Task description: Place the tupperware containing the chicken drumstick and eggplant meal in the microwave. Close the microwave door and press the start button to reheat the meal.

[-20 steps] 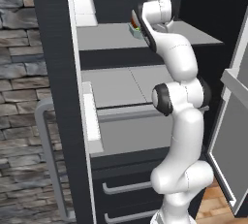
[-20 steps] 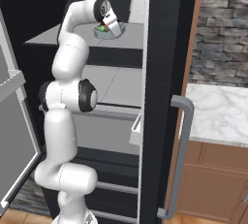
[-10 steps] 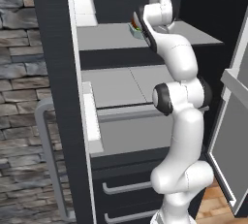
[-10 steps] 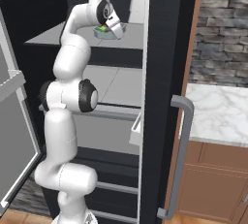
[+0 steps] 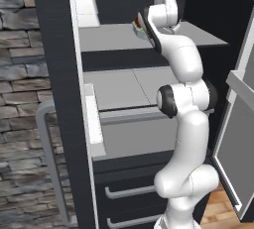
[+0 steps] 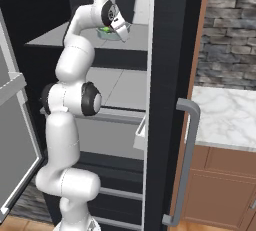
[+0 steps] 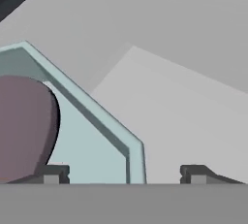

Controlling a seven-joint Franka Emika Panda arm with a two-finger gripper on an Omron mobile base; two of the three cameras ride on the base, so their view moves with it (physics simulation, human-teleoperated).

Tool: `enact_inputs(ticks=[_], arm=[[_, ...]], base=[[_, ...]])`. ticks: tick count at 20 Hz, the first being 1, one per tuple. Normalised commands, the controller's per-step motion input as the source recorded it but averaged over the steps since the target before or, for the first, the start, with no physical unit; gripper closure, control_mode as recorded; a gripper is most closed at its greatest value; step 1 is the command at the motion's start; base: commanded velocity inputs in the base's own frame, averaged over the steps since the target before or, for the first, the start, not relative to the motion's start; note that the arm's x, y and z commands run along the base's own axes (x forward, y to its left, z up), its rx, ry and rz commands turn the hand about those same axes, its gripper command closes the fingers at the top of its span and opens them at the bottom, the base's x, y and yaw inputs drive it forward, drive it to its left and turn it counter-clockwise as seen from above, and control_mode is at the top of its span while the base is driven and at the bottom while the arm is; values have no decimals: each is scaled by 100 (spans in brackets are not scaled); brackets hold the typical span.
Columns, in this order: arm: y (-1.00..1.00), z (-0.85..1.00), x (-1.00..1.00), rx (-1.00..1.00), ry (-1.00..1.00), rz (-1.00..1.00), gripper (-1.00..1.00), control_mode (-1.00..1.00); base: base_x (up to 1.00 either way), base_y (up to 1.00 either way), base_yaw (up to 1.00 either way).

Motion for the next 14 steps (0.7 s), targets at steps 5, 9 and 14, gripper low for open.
enact_inputs(ticks=[5,9,14], arm=[[0,-67,1,0,0,0,100,-100],[0,-37,0,0,0,0,100,-100],[0,-1,0,0,0,0,100,-100]], base=[[0,0,0],[0,0,0],[0,0,0]])
